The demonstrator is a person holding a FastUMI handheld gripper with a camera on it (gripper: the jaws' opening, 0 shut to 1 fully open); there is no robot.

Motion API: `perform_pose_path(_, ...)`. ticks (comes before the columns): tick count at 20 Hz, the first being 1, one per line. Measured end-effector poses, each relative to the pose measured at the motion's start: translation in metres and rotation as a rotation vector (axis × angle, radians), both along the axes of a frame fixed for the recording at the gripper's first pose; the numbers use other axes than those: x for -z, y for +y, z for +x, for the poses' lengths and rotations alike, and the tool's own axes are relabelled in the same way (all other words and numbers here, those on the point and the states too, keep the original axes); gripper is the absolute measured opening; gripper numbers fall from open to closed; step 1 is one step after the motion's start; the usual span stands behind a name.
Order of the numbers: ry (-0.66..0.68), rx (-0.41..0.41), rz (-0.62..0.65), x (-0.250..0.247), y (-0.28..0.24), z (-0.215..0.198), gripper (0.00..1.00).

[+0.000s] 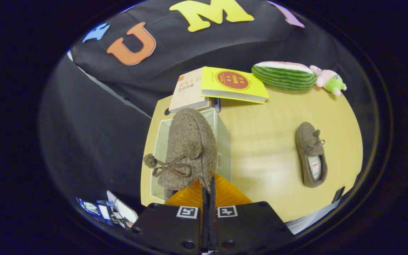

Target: Open the storage box then place both shoes into the box .Put the left shoe in first, then the right shoe, with the right side of both shoes facing outward in a uniform manner.

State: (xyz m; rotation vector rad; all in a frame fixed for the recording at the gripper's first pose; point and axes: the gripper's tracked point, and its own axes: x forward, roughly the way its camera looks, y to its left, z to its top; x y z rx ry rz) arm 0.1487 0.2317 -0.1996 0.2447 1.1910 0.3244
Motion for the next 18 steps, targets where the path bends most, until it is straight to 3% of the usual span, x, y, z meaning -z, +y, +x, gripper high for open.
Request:
perform_pose_path(4, -0.038, -0.007, -0.02, 0.014, 0.044, 0.005, 0.06)
perform_pose_path(9, -0.092, 0.045, 0.004, 0.041, 0.089, 0.022, 0.06)
perform_pose_path(18, -0.043, 0.072, -0.033, 0.106, 0.116, 0.022, 0.07)
